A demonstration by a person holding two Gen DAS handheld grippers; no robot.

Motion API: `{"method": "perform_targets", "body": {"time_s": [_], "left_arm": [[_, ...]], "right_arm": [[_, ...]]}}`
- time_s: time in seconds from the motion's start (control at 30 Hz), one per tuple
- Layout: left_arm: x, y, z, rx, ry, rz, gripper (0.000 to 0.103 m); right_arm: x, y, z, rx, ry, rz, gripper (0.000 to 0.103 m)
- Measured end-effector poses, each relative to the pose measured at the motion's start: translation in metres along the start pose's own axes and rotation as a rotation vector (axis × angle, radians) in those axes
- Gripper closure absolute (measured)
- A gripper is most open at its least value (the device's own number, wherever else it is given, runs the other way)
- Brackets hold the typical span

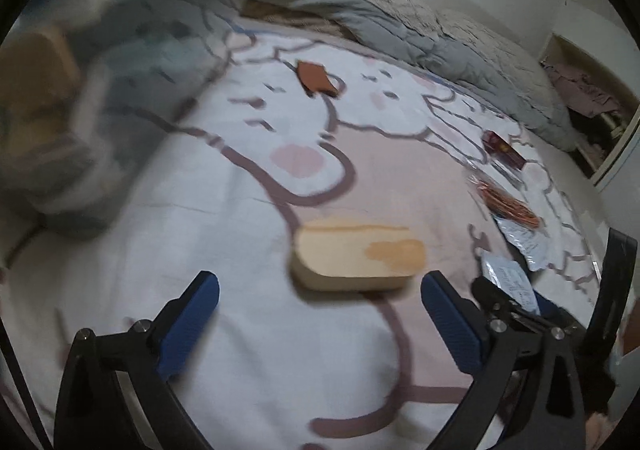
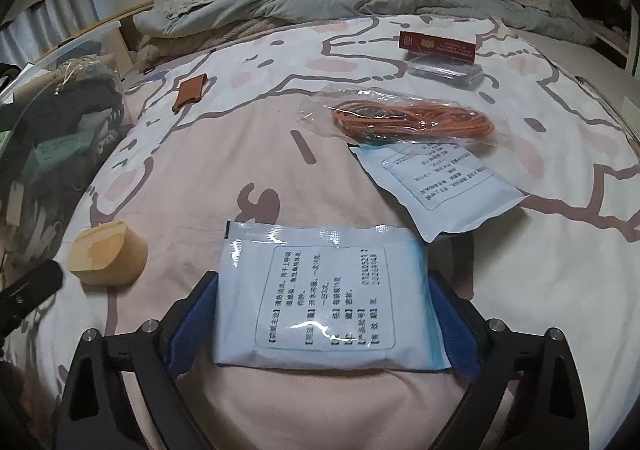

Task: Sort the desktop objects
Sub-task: 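Lift the wooden block with the left tool while the right tool lifts the white packet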

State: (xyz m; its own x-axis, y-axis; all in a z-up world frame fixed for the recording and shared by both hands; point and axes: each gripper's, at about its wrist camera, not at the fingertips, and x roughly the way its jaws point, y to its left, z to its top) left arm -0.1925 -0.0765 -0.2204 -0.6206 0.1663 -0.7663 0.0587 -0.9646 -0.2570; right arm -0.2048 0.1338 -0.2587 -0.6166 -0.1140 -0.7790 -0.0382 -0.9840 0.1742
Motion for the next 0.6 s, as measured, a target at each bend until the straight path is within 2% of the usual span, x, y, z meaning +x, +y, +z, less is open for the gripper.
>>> {"method": "perform_targets", "body": {"time_s": [0.1,0.27,0.5,0.6], "left_arm": [[0.012,-0.01,0.0,0.0,0.02,-0.002,0.001],[0.023,-0.025,0.003,0.019,0.018,0.016,0.001],[0.041,-0.035,0.003,0.049,0.027,0.105,0.001],[0.039,-0.034,0.002,0.034,0.005,0.132,0.008]], "right_arm": [[-0.004,-0.004,-0.002,0.021,-0.023,0.014,0.014],[-0.005,-0.006,-0.002,0.032,-0.03,0.029,0.014],[-0.005,-0.009,-0.001,0.045,-0.041,0.051,0.014],[-0.005,-0.009,-0.002,0.045,-0.04,0.051,0.014]]}}
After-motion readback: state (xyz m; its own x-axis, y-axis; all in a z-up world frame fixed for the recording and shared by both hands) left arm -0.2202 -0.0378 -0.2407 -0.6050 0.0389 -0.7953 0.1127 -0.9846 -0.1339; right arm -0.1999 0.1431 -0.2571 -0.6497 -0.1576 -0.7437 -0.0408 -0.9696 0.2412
